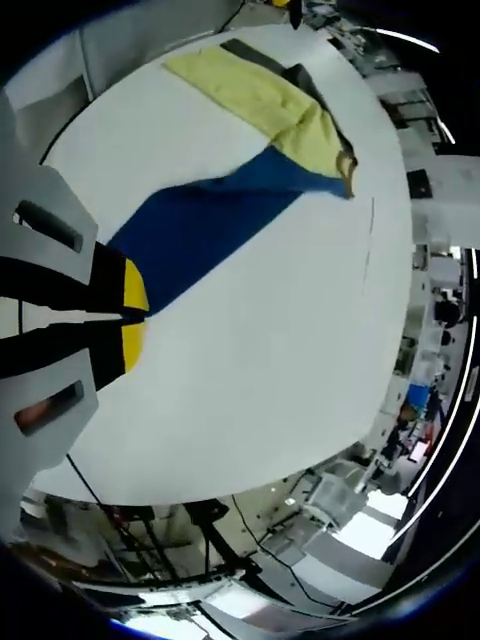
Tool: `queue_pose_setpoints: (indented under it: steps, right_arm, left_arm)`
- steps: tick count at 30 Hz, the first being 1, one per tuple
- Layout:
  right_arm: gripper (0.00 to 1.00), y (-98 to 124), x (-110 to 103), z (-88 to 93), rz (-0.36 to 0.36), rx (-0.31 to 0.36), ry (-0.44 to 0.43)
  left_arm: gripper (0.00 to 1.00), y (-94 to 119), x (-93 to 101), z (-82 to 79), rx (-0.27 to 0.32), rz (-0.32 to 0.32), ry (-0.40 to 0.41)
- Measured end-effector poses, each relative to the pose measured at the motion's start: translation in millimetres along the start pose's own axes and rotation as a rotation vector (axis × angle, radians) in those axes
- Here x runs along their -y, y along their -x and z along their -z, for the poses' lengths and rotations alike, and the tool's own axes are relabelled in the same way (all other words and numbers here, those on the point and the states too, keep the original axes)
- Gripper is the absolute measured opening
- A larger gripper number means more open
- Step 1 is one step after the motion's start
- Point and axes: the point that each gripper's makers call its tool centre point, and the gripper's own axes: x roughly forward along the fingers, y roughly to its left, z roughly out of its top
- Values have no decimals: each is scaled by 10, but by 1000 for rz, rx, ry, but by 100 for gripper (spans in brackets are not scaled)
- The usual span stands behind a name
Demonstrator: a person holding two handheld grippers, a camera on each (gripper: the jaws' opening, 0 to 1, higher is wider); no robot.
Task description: Fold the garment on the visible template until the final outline fits inside the template.
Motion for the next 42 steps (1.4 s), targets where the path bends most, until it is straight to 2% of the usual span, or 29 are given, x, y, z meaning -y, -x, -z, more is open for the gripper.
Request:
queue_pose_setpoints:
  steps: [7, 15, 24, 42]
  right_arm:
    - [2, -21, 117, -47, 16, -12, -7]
    - [2, -111, 275, 74, 34, -52, -47]
    - [2, -241, 329, 171, 27, -82, -60]
    - [2, -386, 454, 176, 19, -89, -56]
  left_arm:
    - [100, 4, -18, 7, -3, -8, 6]
    - [100, 3, -33, 21, -13, -18, 13]
    - [100, 5, -38, -9, -13, -33, 18]
    - [100, -49, 1, 45, -35, -50, 29]
